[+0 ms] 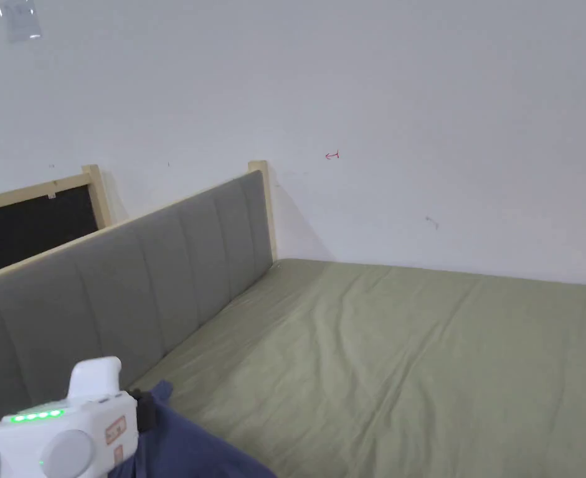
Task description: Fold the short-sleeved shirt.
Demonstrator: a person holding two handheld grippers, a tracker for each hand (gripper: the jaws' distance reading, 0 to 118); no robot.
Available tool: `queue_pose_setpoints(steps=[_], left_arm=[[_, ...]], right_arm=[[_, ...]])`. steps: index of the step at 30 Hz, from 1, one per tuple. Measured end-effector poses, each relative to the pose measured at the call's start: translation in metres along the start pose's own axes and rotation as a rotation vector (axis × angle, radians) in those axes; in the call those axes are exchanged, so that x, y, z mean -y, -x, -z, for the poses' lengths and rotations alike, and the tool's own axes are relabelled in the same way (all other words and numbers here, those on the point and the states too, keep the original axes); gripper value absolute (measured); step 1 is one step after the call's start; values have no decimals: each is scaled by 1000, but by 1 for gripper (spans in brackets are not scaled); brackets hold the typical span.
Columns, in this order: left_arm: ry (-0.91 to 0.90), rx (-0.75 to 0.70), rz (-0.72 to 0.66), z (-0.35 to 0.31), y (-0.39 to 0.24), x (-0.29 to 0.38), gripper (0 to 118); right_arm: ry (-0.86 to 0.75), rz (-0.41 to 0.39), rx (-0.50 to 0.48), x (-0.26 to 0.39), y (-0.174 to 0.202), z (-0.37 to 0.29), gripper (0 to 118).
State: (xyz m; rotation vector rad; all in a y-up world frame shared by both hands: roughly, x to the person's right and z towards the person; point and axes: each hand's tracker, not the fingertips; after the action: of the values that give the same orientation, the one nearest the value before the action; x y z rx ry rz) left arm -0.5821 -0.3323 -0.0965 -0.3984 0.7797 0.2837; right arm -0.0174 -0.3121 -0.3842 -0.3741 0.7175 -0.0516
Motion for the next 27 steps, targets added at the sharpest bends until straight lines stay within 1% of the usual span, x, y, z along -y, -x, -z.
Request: queue_pose_setpoints(steps=[1,3,4,7,8,10,12,13,14,17,19,22,25,27], left_arm=[[-40,14,10,-12,-4,-15,0],[-127,89,34,-38,-17,-44,0],[-166,115,66,-62,-43,-53,0],[-169,301,81,-91,-88,-91,0],[-169,388,82,-107,-115,-98,0],[-167,513,71,-132,-164,-110,0],[-177,607,63,-145,-209,-116,0],[-178,655,67,-140,-217,-122,0],[-177,703,74,-142,-237,-124,0],[-158,835,131,-140,-302,-121,0],[-94,911,149,-136,-345,-112,0],[92,1022,164,-113,-408,-89,0],[299,1003,240,-76,-469,-47,0],[455,965,292,-45,-501,-11,0]], right_arm=[[-11,1,1,-2,-1,-3,0],[-46,-2,8,-7,-2,-11,0],[-66,-2,11,-10,-4,-16,0],[-118,-4,21,-16,-10,-29,0],[-136,-4,31,-17,-13,-34,0],[-166,0,45,-19,-20,-42,0],[-193,15,50,-22,-28,-52,0],[-203,22,52,-23,-32,-57,0],[-214,29,58,-24,-36,-62,0],[-233,41,80,-25,-50,-77,0],[-244,41,100,-25,-55,-87,0],[-254,43,137,-22,-68,-100,0],[-249,48,173,-18,-81,-110,0],[-234,57,193,-11,-97,-109,0]])
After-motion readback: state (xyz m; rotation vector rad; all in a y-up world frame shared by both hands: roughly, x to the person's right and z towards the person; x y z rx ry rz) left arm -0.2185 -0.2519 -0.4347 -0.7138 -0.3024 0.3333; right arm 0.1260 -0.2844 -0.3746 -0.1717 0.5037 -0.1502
